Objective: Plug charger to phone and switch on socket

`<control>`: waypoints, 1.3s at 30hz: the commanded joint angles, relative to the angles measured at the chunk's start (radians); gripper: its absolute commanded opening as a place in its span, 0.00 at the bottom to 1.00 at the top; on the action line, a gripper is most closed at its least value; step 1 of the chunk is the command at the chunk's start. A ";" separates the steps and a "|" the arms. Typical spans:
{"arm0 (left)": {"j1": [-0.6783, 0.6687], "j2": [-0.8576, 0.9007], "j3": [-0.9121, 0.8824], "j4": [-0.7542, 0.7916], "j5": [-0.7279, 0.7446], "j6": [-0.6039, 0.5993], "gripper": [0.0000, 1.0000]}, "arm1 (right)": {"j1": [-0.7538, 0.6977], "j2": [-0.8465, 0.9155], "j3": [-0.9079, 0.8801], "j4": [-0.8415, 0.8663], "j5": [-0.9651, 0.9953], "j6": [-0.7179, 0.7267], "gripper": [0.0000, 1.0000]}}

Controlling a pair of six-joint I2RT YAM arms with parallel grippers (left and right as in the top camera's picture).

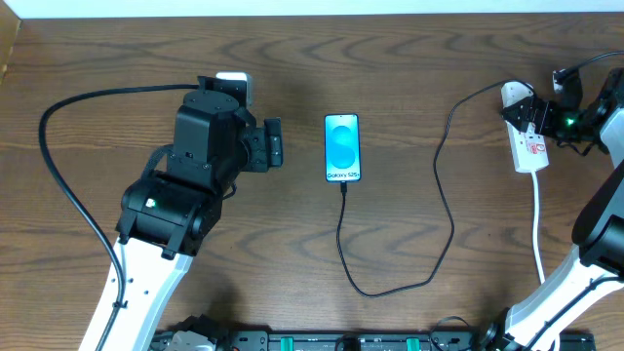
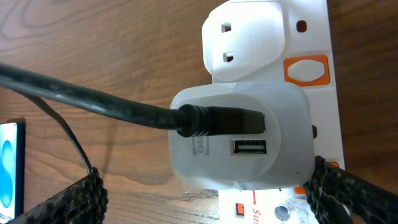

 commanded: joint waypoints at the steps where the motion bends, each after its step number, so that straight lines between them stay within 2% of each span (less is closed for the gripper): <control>1: 0.003 0.004 0.001 -0.001 -0.010 0.017 0.87 | 0.045 0.037 -0.021 -0.026 -0.072 0.031 0.99; 17: 0.003 0.004 0.001 -0.001 -0.010 0.017 0.87 | 0.046 0.036 -0.120 0.034 -0.080 0.057 0.99; 22: 0.003 0.004 0.001 -0.001 -0.010 0.017 0.87 | 0.035 0.029 -0.095 0.019 0.059 0.130 0.99; 30: 0.003 0.004 0.001 -0.001 -0.010 0.017 0.87 | -0.008 -0.062 0.028 -0.092 0.262 0.134 0.99; 39: 0.003 0.004 0.001 -0.001 -0.010 0.017 0.87 | -0.004 -0.184 0.047 -0.127 0.353 0.136 0.99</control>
